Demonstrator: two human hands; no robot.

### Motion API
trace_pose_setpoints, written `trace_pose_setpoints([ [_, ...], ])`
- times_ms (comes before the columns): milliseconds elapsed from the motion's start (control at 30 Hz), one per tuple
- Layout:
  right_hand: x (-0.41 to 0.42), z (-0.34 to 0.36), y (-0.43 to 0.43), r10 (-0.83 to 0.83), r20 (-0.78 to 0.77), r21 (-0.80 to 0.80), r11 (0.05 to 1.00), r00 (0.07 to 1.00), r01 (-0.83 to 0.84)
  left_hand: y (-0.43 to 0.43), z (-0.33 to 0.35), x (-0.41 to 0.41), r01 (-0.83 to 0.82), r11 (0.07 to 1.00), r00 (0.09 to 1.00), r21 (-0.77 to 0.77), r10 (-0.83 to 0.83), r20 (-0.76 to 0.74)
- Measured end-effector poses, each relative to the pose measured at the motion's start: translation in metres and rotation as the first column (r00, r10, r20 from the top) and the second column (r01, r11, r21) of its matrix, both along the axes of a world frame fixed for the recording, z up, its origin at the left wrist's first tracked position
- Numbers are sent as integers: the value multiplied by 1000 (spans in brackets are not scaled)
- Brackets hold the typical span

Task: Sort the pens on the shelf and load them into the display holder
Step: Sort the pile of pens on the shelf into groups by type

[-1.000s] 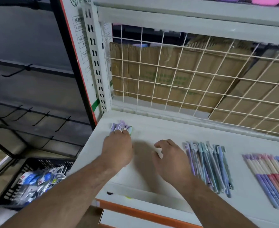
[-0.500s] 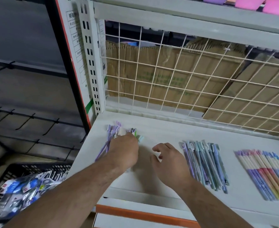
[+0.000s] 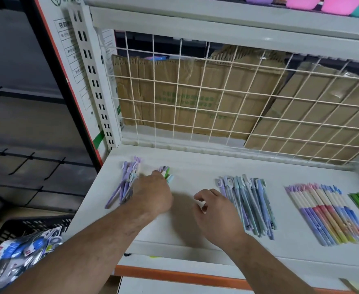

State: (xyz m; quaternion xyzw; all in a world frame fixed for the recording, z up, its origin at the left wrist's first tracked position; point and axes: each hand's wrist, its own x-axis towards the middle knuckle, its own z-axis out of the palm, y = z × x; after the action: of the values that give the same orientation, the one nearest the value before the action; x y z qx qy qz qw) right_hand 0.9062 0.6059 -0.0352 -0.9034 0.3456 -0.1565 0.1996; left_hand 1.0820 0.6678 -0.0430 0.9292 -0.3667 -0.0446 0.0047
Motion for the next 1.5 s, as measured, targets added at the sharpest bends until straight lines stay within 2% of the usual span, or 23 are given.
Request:
trace_pose_setpoints([
  [200,-28,0,-11,6,21,26,1000,1000,-7,-7,-11,-11,-15,1000,996,-26,17,92],
  [467,-64,3,-29,86,33,68,994,996,-89,-10,-12,-25,-21,997,968,76,1,251],
  [633,-87,9,-44,172,39,73,982,984,-174,-13,-8,-43,-116,989,965,97,89,247],
  [733,-100,13,-51,207,44,62,976,977,-210,-15,-3,-53,-118,982,956,150,71,285],
  [833,-116,17,-58,240,56,73,967,969,-244,-19,2,-64,-167,982,967,90,145,212],
  [900,-130,20,-65,259,70,67,962,963,-263,-27,7,-71,-253,966,968,-50,253,-4],
  [967,-143,21,-72,270,80,73,958,960,-276,-39,15,-81,-393,892,894,-223,312,-323],
  [1000,-149,21,-76,273,84,88,956,958,-280,-46,19,-90,-491,817,804,-303,290,-520],
  [1067,-159,22,-83,264,110,154,948,958,-279,-58,26,-115,-707,607,510,-364,80,-857],
  [1100,-163,22,-85,252,132,202,940,959,-275,-63,31,-129,-777,533,377,-334,-31,-926],
  [1133,-166,21,-87,236,155,252,929,959,-270,-68,34,-143,-810,497,297,-310,-108,-949],
  [1200,-172,21,-91,195,195,320,914,961,-250,-77,40,-168,-830,473,225,-296,-203,-953],
  [1367,-180,25,-101,19,265,453,880,964,-142,-92,48,-206,-806,515,154,-292,-294,-943],
  [1500,-179,36,-106,-186,345,611,789,920,-70,-96,49,-219,-737,607,128,-296,-304,-944],
])
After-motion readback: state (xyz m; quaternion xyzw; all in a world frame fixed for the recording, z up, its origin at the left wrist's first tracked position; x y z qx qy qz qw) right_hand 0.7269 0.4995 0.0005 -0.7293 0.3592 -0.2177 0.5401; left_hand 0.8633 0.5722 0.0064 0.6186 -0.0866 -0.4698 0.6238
